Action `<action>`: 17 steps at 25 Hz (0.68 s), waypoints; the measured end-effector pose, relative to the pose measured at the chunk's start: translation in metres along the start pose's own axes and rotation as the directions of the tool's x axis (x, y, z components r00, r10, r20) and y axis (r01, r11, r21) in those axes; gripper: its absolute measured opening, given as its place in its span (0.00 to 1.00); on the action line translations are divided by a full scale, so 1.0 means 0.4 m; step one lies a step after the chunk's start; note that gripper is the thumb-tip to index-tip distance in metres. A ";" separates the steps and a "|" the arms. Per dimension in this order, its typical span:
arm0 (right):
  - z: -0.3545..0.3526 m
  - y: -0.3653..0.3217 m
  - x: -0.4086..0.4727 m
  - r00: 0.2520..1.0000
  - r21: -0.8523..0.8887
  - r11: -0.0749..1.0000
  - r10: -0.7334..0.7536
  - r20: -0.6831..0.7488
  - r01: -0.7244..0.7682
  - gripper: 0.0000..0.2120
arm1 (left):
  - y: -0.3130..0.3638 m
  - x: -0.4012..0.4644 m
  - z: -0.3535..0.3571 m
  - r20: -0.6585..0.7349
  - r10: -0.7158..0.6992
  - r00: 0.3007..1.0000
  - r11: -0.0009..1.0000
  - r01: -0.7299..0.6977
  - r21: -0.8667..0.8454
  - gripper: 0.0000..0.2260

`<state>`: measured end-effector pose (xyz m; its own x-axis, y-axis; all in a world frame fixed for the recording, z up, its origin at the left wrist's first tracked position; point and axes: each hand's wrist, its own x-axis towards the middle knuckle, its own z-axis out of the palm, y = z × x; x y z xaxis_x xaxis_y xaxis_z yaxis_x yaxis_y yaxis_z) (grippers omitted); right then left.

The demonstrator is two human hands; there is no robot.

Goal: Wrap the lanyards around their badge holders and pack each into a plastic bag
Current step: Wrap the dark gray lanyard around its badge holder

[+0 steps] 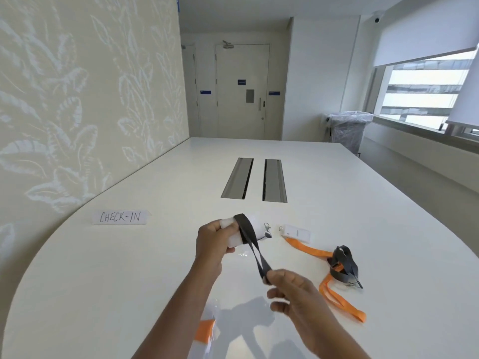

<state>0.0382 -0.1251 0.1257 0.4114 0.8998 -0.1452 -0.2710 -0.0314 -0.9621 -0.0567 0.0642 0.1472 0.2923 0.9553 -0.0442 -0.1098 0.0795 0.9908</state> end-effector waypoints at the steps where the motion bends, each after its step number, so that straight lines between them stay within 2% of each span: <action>1: 0.002 0.026 0.003 0.999 -0.006 0.999 0.044 -0.018 -0.044 0.10 | 0.005 -0.004 0.005 0.032 -0.002 0.999 1.000 0.002 -0.015 0.04; 6: -0.006 0.092 0.036 0.980 0.041 0.981 0.189 -0.054 -0.187 0.06 | -0.014 -0.049 0.002 0.230 -0.046 0.972 0.997 0.059 -0.049 0.02; 8: -0.015 0.100 0.052 0.982 0.037 0.983 0.183 -0.038 -0.182 0.05 | -0.019 -0.063 -0.022 0.355 -0.039 0.934 0.998 0.055 -0.034 0.03; 11: -0.024 0.098 0.078 0.989 0.011 0.989 0.144 -0.013 -0.144 0.04 | -0.021 -0.081 -0.054 0.521 -0.044 0.852 0.999 0.054 -0.005 0.13; 15: -0.018 0.062 0.109 0.994 0.074 0.994 0.080 -0.070 -0.075 0.11 | -0.035 -0.097 -0.087 0.633 -0.137 0.762 0.990 0.088 0.108 0.13; 17: -0.019 0.028 0.122 0.997 0.052 0.997 0.064 -0.037 -0.062 0.13 | -0.047 -0.100 -0.102 0.662 -0.189 0.725 0.979 0.084 0.187 0.13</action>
<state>0.0618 -0.0850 0.1060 0.4252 0.8791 -0.2154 -0.3415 -0.0646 -0.9377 -0.1051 0.0360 0.1251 0.8619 0.4889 -0.1346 0.0951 0.1047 0.9899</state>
